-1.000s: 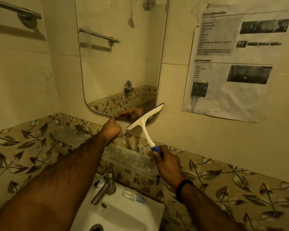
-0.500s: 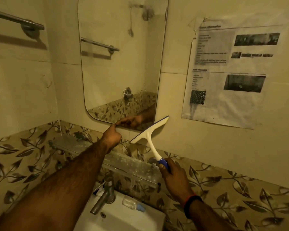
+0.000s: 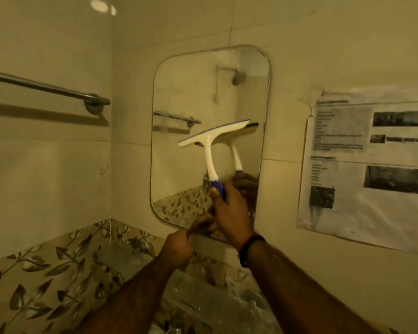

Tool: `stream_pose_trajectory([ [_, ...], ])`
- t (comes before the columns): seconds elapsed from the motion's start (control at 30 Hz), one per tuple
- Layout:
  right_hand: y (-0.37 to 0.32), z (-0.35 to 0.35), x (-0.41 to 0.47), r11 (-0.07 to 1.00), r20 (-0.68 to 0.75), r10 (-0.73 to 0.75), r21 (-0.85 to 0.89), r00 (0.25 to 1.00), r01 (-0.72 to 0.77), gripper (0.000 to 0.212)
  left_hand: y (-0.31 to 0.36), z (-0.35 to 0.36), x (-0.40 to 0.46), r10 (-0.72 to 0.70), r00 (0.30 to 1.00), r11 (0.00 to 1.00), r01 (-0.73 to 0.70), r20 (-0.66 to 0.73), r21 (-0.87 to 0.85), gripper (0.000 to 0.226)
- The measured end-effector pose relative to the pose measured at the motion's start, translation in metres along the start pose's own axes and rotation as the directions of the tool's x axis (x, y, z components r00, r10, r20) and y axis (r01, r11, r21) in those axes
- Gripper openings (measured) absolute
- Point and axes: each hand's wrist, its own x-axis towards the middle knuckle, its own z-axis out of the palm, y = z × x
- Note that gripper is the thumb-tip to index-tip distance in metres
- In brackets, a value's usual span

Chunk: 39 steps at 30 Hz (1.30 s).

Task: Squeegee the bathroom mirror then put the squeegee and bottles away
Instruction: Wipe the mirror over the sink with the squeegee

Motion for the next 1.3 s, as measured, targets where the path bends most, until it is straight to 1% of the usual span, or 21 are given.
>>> stream_pose_trajectory([
  [0.1,-0.04,0.017,0.047,0.996,-0.054,-0.046,0.068,0.997,0.05,0.024,-0.004,-0.001,0.007,-0.01,1.0,0.999,0.009,0.011,0.038,0.038],
  [0.17,-0.063,0.026,0.074,0.992,-0.086,-0.063,0.104,0.994,0.071,0.026,-0.007,0.0,0.011,-0.005,1.0,0.999,0.004,0.02,0.042,0.038],
  [0.3,-0.098,0.037,0.112,0.984,-0.154,-0.112,0.118,0.982,0.131,0.028,-0.009,0.0,0.018,-0.024,0.999,1.0,0.025,0.047,-0.008,0.043],
  [0.5,-0.12,0.043,0.143,0.978,-0.196,-0.081,0.172,0.977,0.116,0.026,-0.01,-0.003,0.021,-0.025,0.995,0.999,0.027,0.097,-0.026,0.05],
  [0.57,-0.121,0.045,0.148,0.98,-0.203,-0.092,0.157,0.975,0.125,0.028,-0.011,-0.003,0.02,-0.023,0.995,1.0,0.025,0.101,-0.014,0.05],
  [0.67,-0.122,0.048,0.152,0.982,-0.21,-0.113,0.124,0.971,0.141,0.029,-0.014,-0.003,0.02,-0.011,0.995,0.999,0.013,0.095,-0.029,0.049],
  [0.73,-0.121,0.052,0.153,0.981,-0.201,-0.098,0.146,0.975,0.129,0.029,-0.016,-0.003,0.02,-0.005,0.995,0.998,0.011,0.098,-0.056,0.049],
  [0.8,-0.119,0.056,0.152,0.979,-0.186,-0.075,0.172,0.98,0.107,0.029,-0.017,-0.004,0.019,-0.023,0.993,0.992,0.037,0.117,-0.118,0.046],
  [0.87,-0.115,0.062,0.149,0.983,-0.168,-0.054,0.162,0.984,0.082,0.031,-0.018,-0.007,0.018,-0.037,0.991,0.984,0.059,0.13,-0.171,0.04],
  [0.97,-0.099,0.069,0.139,0.988,-0.145,-0.022,0.15,0.989,0.044,0.031,-0.021,-0.012,0.018,-0.03,0.99,0.962,0.066,0.138,-0.266,0.046],
  [1.13,-0.054,0.077,0.113,0.988,-0.099,0.019,0.152,0.995,-0.004,0.021,-0.028,-0.022,0.022,-0.098,0.985,0.872,0.155,0.145,-0.464,0.049],
  [1.23,-0.026,0.082,0.093,0.995,-0.075,0.044,0.096,0.996,-0.036,0.021,-0.029,-0.026,0.025,-0.163,0.971,0.801,0.235,0.176,-0.551,0.047],
  [1.3,-0.008,0.084,0.079,0.996,-0.066,0.057,0.072,0.996,-0.052,0.021,-0.029,-0.027,0.025,-0.177,0.966,0.765,0.256,0.189,-0.591,0.042],
])
